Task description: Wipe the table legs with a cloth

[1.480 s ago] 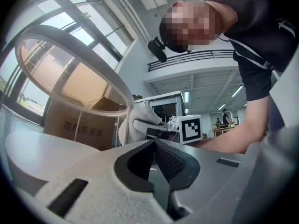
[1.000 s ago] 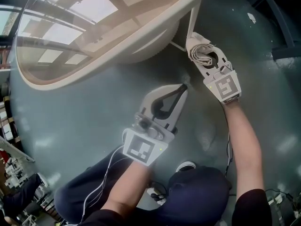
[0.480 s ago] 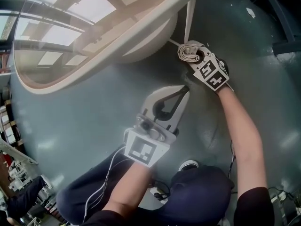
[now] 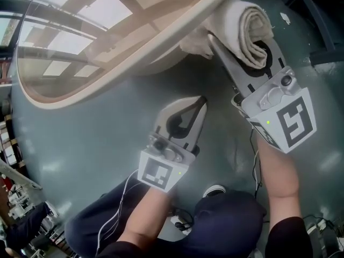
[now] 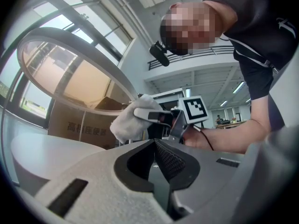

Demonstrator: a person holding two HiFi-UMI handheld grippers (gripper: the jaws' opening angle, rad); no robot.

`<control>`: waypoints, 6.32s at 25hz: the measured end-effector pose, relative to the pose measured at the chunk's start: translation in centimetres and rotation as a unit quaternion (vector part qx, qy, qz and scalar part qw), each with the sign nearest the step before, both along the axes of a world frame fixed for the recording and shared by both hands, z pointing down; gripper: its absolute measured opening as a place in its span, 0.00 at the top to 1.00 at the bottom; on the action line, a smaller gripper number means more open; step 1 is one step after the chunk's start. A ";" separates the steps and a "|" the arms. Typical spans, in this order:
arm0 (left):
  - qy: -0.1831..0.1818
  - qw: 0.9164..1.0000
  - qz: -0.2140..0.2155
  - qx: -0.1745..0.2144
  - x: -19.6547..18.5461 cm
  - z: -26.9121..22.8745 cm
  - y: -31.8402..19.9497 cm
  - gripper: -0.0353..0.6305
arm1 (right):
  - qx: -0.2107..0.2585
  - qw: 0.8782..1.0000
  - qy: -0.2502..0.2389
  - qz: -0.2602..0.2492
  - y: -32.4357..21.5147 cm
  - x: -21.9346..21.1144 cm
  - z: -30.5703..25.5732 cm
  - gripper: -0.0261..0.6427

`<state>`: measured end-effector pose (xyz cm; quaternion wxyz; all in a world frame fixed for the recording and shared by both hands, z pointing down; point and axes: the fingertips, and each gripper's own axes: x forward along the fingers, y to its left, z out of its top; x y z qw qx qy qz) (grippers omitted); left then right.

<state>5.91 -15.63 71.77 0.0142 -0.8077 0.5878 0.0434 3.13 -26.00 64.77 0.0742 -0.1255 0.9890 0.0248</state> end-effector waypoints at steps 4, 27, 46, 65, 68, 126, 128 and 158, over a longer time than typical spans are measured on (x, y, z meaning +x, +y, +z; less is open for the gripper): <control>-0.001 1.000 0.003 0.000 0.1 0.1 0.1 0.94 | -0.015 1.000 0.009 0.016 -0.8 -0.6 0.6 0.84; 0.005 1.000 0.010 -0.019 0.0 2.8 0.5 0.94 | -0.165 0.979 0.121 0.017 -2.5 0.1 22.0 0.84; 0.006 1.000 0.010 0.002 -0.2 1.7 -0.3 0.94 | -0.059 0.994 0.001 -0.087 -6.5 1.2 9.9 0.86; 0.016 0.999 0.033 -0.024 -5.3 1.5 -3.8 0.94 | -0.262 0.946 0.190 0.008 0.1 2.9 24.9 0.85; 0.049 0.997 0.020 -0.061 -4.4 -0.7 -2.7 0.94 | -0.274 0.945 0.178 0.024 2.1 4.7 18.2 0.85; -0.023 0.927 0.373 -0.033 -10.7 -88.3 29.9 0.94 | -0.188 0.953 0.045 0.235 44.7 16.5 -80.3 0.85; -0.030 0.928 0.369 -0.043 -10.3 -88.3 32.0 0.94 | -0.188 0.958 0.032 0.214 46.0 16.6 -79.7 0.85; 0.000 0.873 0.478 -0.097 -30.2 -81.4 50.9 0.94 | -0.212 0.936 0.081 0.271 65.6 -5.9 -76.2 0.85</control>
